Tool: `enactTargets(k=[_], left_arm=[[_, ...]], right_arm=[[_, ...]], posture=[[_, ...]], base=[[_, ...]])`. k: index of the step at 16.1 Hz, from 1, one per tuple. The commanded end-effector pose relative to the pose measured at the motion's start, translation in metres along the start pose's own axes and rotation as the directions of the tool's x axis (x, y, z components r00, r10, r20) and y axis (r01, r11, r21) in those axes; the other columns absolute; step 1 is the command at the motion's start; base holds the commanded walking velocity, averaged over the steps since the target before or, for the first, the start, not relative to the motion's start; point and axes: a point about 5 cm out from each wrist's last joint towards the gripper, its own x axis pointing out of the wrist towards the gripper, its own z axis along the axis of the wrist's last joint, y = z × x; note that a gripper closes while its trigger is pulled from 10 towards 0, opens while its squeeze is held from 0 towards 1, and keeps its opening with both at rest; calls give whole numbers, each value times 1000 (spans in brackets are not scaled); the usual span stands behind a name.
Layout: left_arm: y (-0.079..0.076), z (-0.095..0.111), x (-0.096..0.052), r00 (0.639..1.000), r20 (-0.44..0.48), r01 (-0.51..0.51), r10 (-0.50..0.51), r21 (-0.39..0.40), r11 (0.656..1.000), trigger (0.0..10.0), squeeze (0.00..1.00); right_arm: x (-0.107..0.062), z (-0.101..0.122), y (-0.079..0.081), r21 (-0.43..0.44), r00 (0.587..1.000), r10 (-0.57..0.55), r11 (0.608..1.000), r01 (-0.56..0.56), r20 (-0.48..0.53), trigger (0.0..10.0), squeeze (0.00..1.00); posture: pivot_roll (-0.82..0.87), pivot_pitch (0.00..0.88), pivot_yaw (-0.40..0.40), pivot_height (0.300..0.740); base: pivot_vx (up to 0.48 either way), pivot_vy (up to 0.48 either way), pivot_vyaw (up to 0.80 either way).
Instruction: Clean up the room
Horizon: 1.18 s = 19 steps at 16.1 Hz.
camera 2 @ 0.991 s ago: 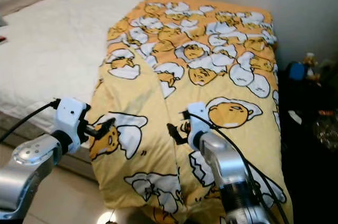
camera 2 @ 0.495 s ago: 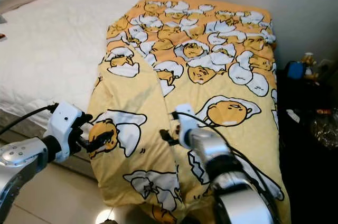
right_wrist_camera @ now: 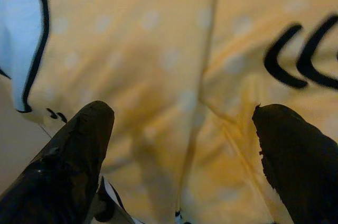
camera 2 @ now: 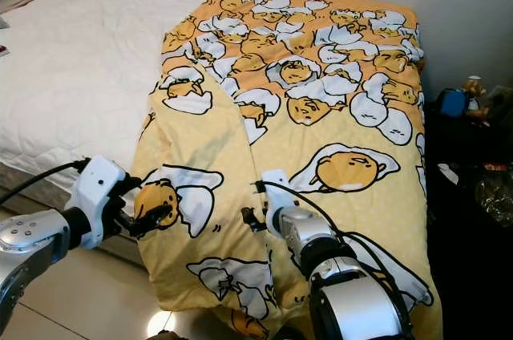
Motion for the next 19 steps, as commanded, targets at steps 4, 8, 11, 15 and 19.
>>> enactTargets(k=[4, 8, 11, 15, 19], left_arm=[[-7, 4, -6, 1000, 0, 20, -20, 12, 1000, 10000, 835], [-11, -1, -11, 999, -27, 38, -38, 14, 999, 10000, 839], [-13, -4, -13, 998, -42, 42, -41, 13, 999, 10000, 835], [-11, -3, -13, 999, -43, 32, -32, 17, 999, 10000, 835], [-10, -3, -13, 999, -44, 31, -30, 21, 999, 10000, 835]], right_arm=[[2, 5, 11, 112, 992, 113, 987, -118, 50, 10000, 0], [3, 7, 23, 140, 980, 185, 971, -193, 71, 10000, 0], [5, 7, 34, 140, 973, 222, 963, -230, 68, 10000, 0], [5, 15, 49, 190, 944, 310, 926, -327, 112, 3608, 0], [5, 15, 49, 195, 940, 320, 921, -338, 122, 0, 0]], posture=[[-3, 89, 0, 740], [6, 134, -16, 740], [12, 140, -19, 740], [7, 124, -17, 740], [6, 121, -17, 740]], base=[[0, 0, 0], [0, 0, 0], [0, 0, 0], [0, 0, 0], [0, 0, 0]])
